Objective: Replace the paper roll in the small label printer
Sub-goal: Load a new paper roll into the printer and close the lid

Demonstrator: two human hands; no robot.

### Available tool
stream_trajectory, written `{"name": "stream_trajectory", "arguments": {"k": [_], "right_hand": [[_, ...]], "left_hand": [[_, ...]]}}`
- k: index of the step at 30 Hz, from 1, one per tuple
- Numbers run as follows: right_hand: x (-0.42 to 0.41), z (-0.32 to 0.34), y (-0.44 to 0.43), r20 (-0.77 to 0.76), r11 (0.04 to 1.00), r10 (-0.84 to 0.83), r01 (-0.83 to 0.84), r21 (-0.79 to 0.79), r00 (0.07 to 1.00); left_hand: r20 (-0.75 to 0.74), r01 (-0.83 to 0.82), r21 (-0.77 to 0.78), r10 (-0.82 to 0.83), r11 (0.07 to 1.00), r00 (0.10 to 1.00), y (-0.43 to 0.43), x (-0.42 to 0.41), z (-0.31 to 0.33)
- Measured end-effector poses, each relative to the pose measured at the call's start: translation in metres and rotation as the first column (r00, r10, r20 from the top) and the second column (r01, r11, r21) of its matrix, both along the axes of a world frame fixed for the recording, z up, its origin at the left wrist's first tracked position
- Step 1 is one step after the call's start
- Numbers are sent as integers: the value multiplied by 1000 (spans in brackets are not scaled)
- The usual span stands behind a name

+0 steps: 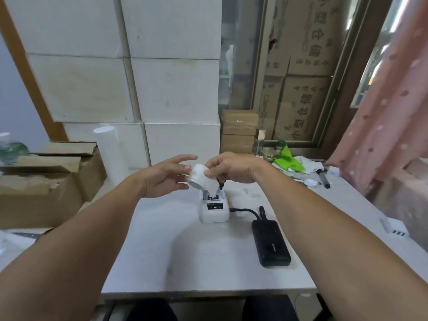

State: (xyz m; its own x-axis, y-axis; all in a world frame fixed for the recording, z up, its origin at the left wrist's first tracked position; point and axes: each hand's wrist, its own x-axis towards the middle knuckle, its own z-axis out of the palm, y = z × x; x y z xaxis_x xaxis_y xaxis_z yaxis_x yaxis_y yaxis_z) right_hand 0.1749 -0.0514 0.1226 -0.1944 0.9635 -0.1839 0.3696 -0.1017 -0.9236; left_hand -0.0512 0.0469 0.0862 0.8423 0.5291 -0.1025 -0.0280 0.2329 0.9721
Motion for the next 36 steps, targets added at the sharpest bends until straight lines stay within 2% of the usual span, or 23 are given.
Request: {"name": "stream_trajectory", "arguments": {"k": [3,9,11,14,18,21,28,36], "right_hand": [[13,-5,-5,-166,998,-54,49,-38,985],[20,-17,-10,-364,985,-163,126,-121,917],[15,-17,-10,-433,984,-168,121,-134,885],[7,-13,-14,-500,988,-151,117,-100,853],[3,-10,-20,-592,992,-122,112,-53,797],[6,-12,-15,-604,990,-127,143,-22,787],[7,-25,1,-547,909,-321,413,50,773],[12,-30,7,-503,886,-330,446,127,799]], "left_hand": [[17,0,-39,0,999,1000,2,-6,-6],[82,28,27,-30,999,996,-2,6,-7],[68,56,104,-63,993,996,-5,16,-1],[52,-12,188,3,982,999,-8,30,6],[71,-25,199,11,980,997,-10,38,7],[137,-49,147,29,988,990,-10,46,1],[263,-247,-72,257,966,930,-14,67,-15],[231,-368,-215,414,905,881,-26,87,-22]]}}
